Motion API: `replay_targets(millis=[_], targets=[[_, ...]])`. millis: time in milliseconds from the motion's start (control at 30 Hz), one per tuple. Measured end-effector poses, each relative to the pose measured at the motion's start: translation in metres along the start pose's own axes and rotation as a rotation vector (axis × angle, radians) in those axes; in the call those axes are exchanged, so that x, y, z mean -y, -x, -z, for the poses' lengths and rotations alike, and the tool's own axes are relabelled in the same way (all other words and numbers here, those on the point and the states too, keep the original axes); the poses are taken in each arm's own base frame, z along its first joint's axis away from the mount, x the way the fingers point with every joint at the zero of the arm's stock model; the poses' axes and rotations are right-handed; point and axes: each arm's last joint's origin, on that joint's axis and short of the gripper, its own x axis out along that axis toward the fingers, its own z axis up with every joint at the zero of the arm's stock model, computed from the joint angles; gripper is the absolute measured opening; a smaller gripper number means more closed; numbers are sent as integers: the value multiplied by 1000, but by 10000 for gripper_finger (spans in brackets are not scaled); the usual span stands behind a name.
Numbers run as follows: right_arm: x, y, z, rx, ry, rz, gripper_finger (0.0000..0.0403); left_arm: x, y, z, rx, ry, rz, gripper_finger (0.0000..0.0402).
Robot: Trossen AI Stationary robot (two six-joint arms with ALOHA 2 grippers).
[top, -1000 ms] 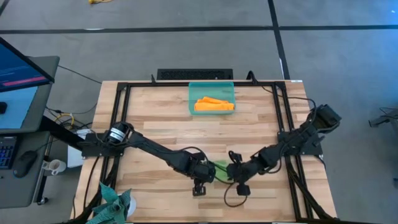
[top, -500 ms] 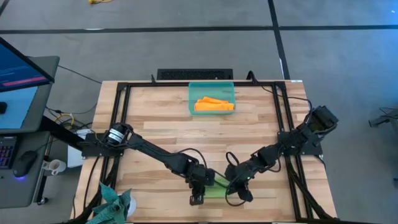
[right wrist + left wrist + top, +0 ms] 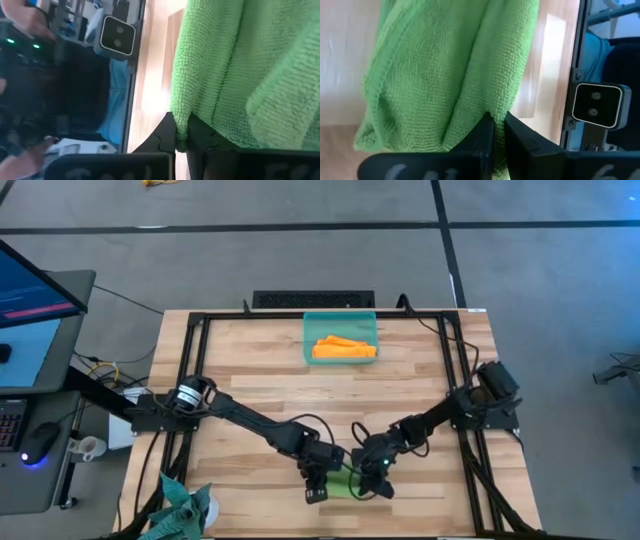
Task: Roll microfiber towels into tight, uniform cylinder then place into a basket
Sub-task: Roll the green microfiber towel
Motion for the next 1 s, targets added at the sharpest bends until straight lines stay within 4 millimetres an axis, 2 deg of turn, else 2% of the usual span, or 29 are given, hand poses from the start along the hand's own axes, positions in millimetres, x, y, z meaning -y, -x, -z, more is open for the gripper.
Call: replay_targets(millis=[300, 533, 733, 1000], targets=[[13, 10, -13, -13, -141, -80, 35, -13, -1, 1, -27, 65, 44, 13], [25, 19, -20, -13, -362, -86, 35, -19, 2, -5, -65, 160, 141, 13], [35, 27, -26, 3, -510, -80, 33, -20, 2, -6, -69, 184, 154, 14], [42, 34, -31, 30, -640, -78, 33, -21, 2, -4, -85, 199, 145, 38]])
